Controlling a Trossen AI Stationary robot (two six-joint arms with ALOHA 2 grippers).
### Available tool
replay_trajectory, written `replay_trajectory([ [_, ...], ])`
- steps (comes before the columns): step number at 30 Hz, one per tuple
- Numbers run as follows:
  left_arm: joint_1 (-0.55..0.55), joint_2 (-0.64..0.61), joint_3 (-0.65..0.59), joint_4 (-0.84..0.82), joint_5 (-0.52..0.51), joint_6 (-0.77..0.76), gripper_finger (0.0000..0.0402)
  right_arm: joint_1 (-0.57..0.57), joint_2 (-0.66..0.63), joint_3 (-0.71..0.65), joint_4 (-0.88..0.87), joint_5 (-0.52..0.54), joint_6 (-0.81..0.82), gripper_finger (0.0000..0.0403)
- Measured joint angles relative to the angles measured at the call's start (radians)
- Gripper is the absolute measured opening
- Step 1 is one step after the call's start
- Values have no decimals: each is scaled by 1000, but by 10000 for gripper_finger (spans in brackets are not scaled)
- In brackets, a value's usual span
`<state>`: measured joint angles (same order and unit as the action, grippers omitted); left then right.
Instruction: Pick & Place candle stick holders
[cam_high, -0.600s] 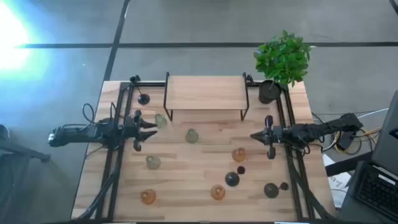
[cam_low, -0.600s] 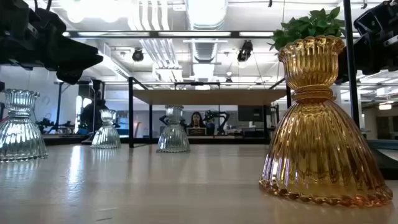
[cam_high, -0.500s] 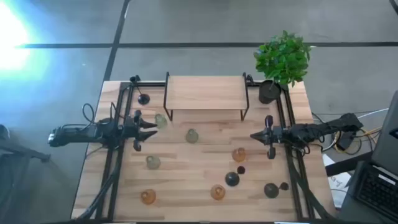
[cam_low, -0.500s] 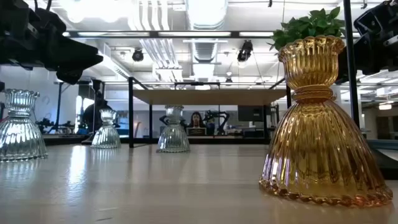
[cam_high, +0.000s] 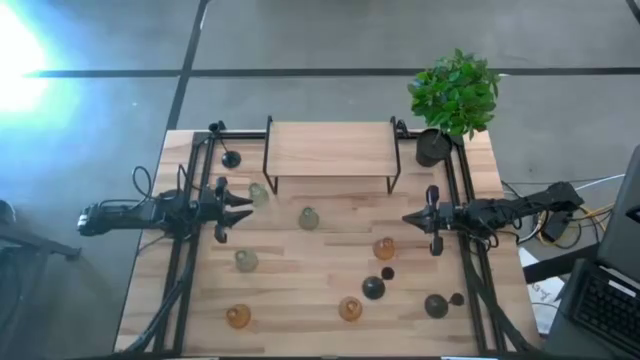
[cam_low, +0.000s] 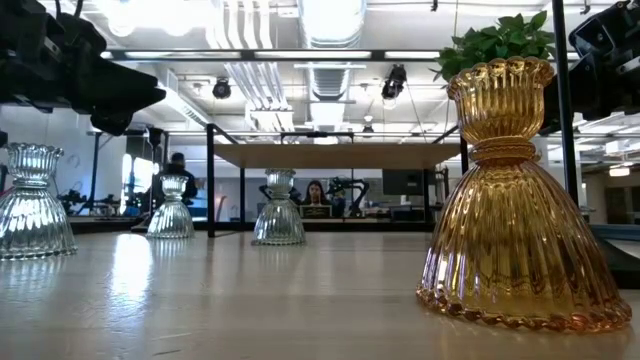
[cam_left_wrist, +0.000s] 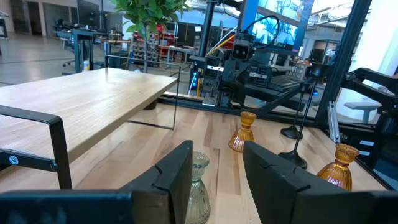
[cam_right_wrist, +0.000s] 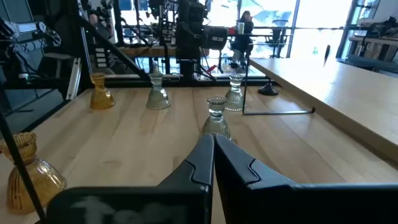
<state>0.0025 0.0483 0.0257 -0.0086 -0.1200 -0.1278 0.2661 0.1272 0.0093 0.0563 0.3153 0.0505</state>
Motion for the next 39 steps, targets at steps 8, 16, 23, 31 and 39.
replay_trajectory([
  [8, 0, 0, 0, 0, 0, 0, 147, 0, 0, 0, 0, 0, -1, 8],
  [16, 0, 0, 0, 0, 0, 0, 147, -1, 1, 0, 242, 36, 73, 8],
  [23, 0, 0, 0, 2, -1, -1, 147, -1, 0, 24, 1033, 140, -14, 8],
  [31, 0, 0, -4, 254, -66, -102, 147, 0, 101, 477, 719, -207, -475, 8],
  [39, 1, 0, -3, 749, -266, -115, 147, -1, 448, 974, 92, -130, -342, 8],
])
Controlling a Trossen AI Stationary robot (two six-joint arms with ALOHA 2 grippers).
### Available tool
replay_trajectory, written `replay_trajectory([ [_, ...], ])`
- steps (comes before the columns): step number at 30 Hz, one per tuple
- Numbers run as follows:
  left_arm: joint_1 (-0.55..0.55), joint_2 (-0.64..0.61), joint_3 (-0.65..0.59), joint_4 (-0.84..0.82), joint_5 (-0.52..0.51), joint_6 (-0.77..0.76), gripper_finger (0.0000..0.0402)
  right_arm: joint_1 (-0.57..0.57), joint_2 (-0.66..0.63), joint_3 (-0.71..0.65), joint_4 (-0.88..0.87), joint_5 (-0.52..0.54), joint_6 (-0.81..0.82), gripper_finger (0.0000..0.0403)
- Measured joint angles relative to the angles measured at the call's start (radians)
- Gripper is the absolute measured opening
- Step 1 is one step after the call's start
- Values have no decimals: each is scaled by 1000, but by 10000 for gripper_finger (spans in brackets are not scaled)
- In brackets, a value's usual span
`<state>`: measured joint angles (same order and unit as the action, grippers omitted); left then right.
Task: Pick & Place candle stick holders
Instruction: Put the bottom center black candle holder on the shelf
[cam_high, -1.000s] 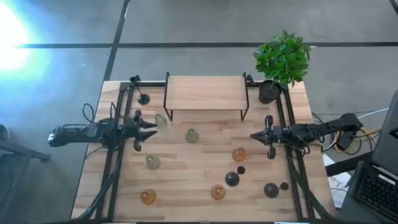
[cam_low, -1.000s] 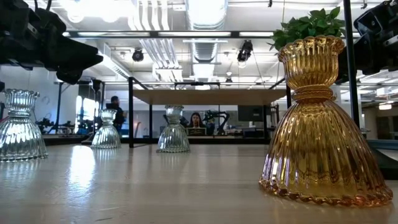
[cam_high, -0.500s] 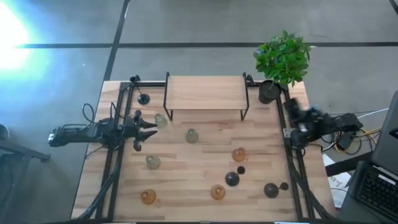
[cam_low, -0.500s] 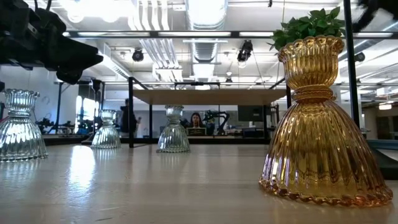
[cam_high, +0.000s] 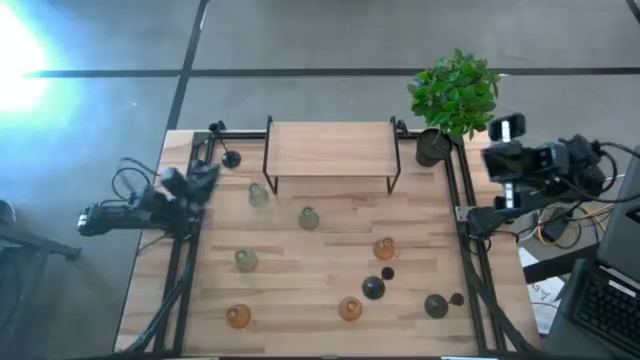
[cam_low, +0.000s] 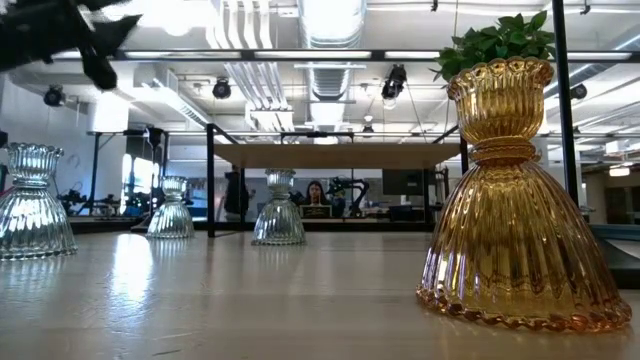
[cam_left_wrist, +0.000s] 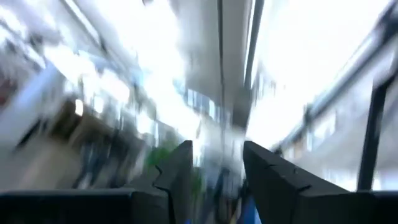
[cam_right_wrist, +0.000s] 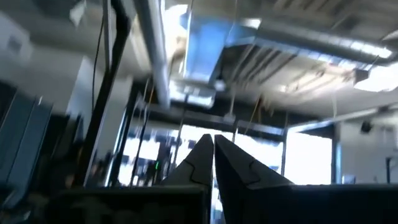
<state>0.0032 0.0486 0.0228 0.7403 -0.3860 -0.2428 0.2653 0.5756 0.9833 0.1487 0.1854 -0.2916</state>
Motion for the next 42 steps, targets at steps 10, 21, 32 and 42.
replay_trajectory([
  [10, 0, -1, 133, 69, 19, 224, 147, 0, 247, 364, -478, -1, 160, 8],
  [21, 0, 158, 654, -774, -10, 224, 147, 0, 332, 437, -699, 0, 335, 8],
  [32, 0, 345, 942, -1167, -100, 291, 147, 14, 352, 351, -991, -12, 695, 8],
  [42, 0, 358, 939, -1170, -164, 320, 147, 122, 360, 137, -1091, -48, 890, 8],
])
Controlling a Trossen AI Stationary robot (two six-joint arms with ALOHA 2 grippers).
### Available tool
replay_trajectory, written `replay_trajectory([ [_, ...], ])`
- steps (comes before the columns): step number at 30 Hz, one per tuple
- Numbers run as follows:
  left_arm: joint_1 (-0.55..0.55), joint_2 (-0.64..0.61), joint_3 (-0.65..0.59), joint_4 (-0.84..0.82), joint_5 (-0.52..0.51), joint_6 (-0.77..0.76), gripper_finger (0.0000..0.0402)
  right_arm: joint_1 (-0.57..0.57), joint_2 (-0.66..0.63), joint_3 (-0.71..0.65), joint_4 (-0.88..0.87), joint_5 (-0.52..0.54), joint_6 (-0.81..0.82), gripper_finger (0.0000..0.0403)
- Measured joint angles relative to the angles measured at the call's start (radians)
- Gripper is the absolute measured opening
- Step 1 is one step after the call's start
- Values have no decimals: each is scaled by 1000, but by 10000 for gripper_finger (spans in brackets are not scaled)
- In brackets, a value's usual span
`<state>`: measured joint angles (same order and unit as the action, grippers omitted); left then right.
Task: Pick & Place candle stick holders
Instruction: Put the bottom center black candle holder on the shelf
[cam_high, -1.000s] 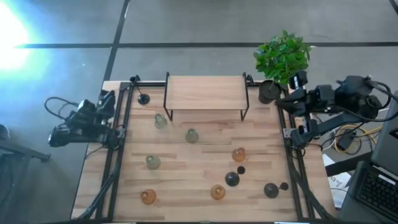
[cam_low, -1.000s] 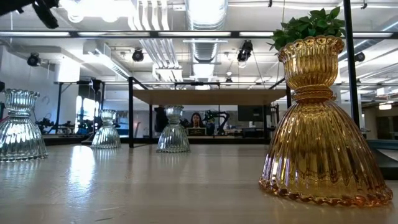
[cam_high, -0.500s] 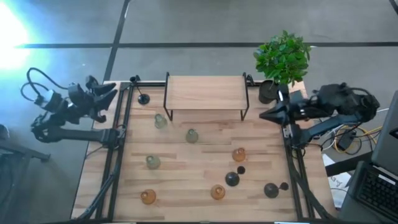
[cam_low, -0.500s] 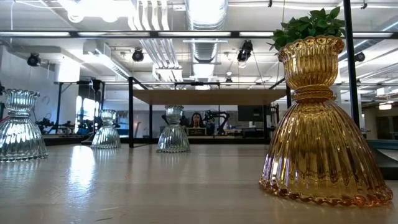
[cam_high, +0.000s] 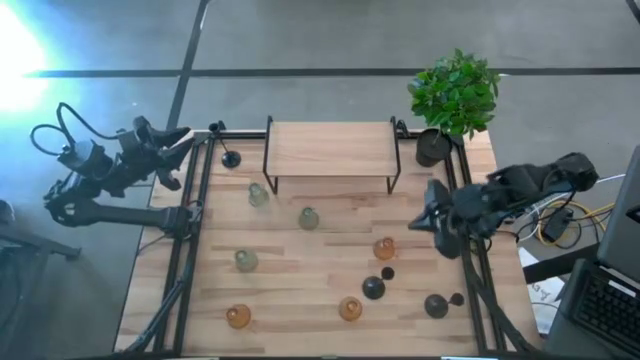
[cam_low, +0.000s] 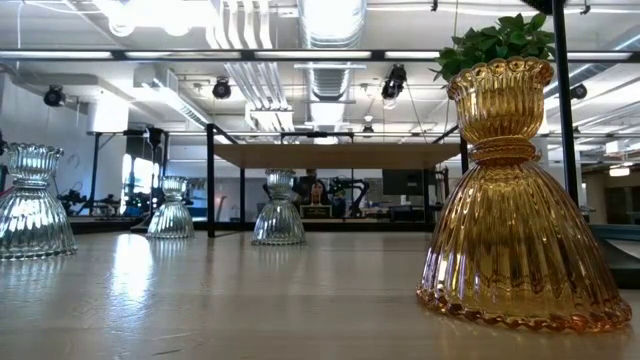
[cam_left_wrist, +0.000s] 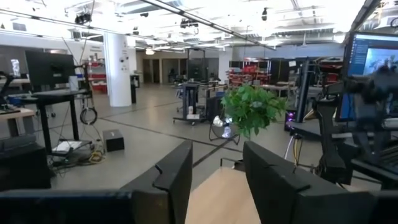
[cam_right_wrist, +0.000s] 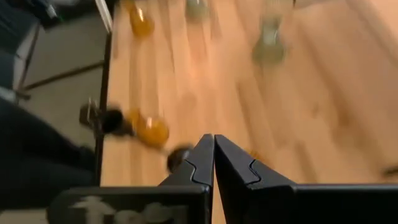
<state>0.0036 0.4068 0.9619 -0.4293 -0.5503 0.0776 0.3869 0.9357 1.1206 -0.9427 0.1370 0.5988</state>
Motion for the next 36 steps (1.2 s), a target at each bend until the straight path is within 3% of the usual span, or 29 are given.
replay_trajectory([
  [7, 0, 0, 0, 2, -28, 8, 147, 154, -17, -166, 30, -6, 210, 8],
  [11, 0, 0, 0, 1, -36, 20, 147, 226, -16, -253, 197, 28, 278, 8],
  [15, 0, 0, 0, 2, -37, 20, 147, 278, -5, -342, 404, 124, 268, 8],
  [19, 0, 0, 0, 2, -39, 18, 147, 297, 26, -399, 495, 148, 270, 8],
  [29, 0, 0, 0, 8, -49, 19, 147, 307, 131, -494, 652, 155, 207, 8],
  [36, 0, -1, 0, 9, -54, 27, 147, 306, 231, -482, 679, 155, 173, 8],
])
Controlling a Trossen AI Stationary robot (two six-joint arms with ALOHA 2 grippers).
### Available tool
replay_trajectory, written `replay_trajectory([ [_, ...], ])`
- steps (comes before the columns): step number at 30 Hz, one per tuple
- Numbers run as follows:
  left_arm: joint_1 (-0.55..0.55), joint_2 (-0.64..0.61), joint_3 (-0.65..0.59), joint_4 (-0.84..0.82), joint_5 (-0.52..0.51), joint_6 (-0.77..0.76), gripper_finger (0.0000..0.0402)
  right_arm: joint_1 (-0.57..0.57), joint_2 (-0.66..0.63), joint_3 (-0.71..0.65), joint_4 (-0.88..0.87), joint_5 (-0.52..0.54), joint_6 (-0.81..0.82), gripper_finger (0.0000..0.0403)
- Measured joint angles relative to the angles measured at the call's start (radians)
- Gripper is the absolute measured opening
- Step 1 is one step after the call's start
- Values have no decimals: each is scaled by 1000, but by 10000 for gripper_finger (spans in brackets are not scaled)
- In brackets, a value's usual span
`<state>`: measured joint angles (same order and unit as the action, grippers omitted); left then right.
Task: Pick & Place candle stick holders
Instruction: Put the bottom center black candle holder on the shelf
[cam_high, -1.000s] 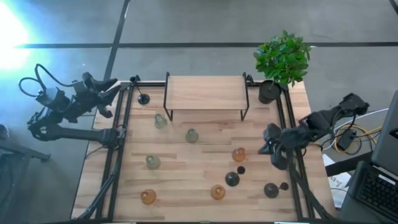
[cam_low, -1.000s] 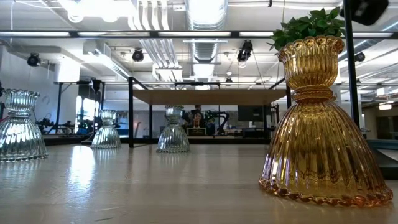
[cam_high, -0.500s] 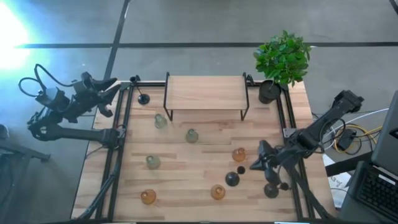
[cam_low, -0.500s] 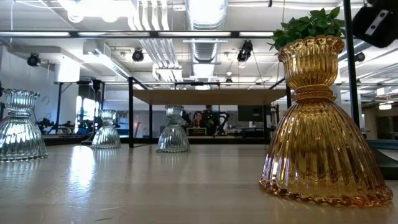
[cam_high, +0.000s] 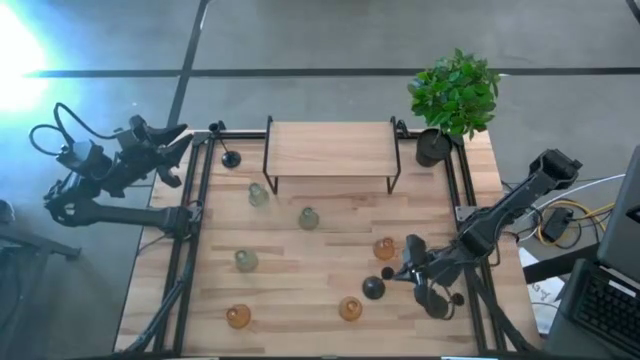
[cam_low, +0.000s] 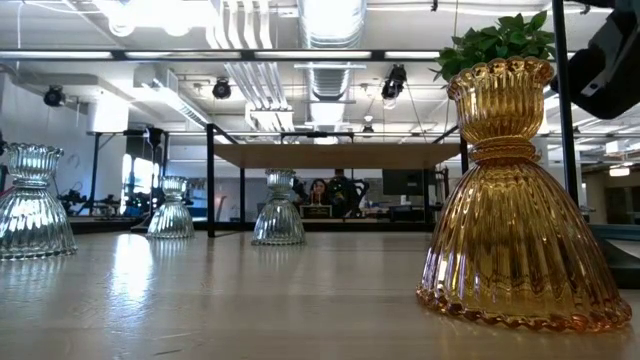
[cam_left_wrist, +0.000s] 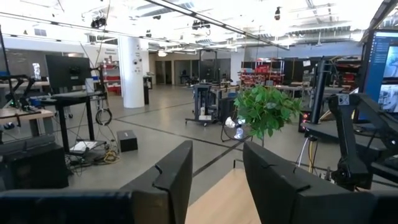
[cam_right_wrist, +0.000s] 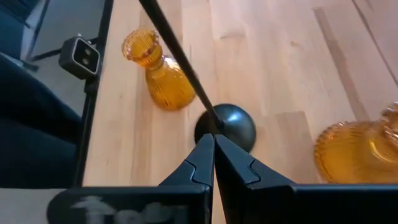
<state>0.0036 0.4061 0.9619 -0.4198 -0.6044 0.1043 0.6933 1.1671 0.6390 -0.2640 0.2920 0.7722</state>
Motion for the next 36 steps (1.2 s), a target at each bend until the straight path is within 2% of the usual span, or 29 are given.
replay_trajectory([
  [8, 0, 0, 0, 0, 0, 4, 147, -14, 72, 49, -6, 25, 37, 18],
  [17, 0, 0, 0, 0, 0, 10, 147, -31, 111, 61, 12, 25, 37, 104],
  [24, 0, 0, 1, -1, 0, 11, 147, -31, 105, 61, 34, 22, 39, 146],
  [30, 0, 0, 0, -1, 0, 12, 147, -37, 105, 61, 100, 22, 32, 160],
  [36, 0, 0, 0, -1, 0, 12, 147, -37, 106, 61, 128, 22, 21, 152],
])
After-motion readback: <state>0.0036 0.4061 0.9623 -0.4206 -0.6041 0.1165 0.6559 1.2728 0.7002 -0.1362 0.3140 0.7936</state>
